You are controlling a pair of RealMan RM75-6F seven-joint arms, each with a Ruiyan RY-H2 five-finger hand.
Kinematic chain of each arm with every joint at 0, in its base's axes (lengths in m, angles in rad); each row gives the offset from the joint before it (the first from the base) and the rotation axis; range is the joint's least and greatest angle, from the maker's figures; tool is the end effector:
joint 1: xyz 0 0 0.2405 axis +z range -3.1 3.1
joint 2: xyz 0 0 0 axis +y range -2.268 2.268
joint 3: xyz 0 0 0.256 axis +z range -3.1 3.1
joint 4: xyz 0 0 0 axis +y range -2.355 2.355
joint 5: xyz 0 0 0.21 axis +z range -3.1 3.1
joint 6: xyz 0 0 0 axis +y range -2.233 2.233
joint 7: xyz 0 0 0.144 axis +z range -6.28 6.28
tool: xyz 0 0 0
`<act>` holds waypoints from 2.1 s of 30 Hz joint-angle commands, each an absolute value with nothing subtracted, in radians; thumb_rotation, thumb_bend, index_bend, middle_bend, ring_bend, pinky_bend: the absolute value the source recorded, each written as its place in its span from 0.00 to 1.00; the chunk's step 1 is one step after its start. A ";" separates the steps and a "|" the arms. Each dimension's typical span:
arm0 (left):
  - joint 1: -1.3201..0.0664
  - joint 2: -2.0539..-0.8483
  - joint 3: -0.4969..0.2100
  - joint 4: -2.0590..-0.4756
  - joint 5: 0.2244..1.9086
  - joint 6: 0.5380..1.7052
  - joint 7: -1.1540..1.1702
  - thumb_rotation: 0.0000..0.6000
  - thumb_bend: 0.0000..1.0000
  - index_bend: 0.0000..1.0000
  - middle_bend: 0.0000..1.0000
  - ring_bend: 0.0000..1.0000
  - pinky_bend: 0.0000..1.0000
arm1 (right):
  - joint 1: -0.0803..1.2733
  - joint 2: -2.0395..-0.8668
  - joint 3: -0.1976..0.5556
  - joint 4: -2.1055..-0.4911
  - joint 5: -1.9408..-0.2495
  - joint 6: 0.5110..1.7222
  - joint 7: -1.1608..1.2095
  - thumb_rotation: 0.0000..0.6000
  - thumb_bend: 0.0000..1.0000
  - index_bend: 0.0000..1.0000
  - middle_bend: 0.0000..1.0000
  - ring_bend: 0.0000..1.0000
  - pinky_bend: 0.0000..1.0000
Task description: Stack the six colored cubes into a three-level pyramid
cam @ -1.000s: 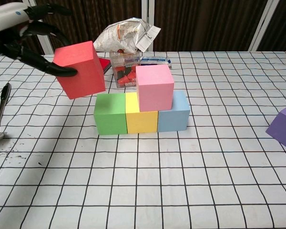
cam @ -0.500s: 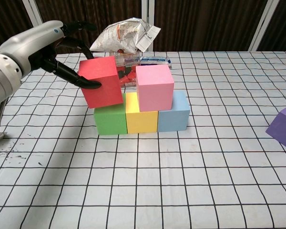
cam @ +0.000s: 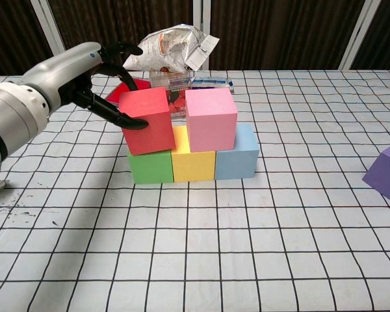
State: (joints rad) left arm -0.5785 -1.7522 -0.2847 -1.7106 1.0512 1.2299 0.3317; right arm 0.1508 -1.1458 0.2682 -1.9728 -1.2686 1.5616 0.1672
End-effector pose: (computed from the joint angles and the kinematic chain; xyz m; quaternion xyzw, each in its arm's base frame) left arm -0.1002 0.2894 -0.0289 -0.5738 -0.5315 -0.4966 0.3765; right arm -0.2315 -0.2259 0.1758 0.3792 -0.4900 0.5972 0.5093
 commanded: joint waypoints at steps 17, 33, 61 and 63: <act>-0.601 -1.756 -0.279 -1.690 1.048 1.209 0.323 1.00 0.15 0.09 0.53 0.15 0.02 | 0.142 -1.152 0.275 -1.955 -1.269 1.543 0.178 1.00 0.00 0.00 0.25 0.08 0.00; -0.612 -1.757 -0.277 -1.676 1.052 1.207 0.313 1.00 0.15 0.09 0.50 0.15 0.02 | 0.136 -1.148 0.276 -1.944 -1.269 1.520 0.195 1.00 0.00 0.00 0.25 0.08 0.00; -0.621 -1.737 -0.264 -1.681 1.066 1.196 0.303 1.00 0.13 0.08 0.31 0.08 0.01 | 0.132 -1.143 0.278 -1.938 -1.273 1.501 0.211 1.00 0.00 0.00 0.25 0.08 0.00; -0.622 -1.735 -0.263 -1.685 1.065 1.195 0.305 1.00 0.13 0.08 0.31 0.08 0.01 | 0.131 -1.143 0.278 -1.938 -1.273 1.501 0.211 1.00 0.00 0.00 0.25 0.08 0.00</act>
State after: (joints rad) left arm -0.6221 -1.7355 -0.2635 -1.6848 1.0656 1.1954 0.3044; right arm 0.1314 -1.1429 0.2781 -1.9384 -1.2733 1.5009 0.2113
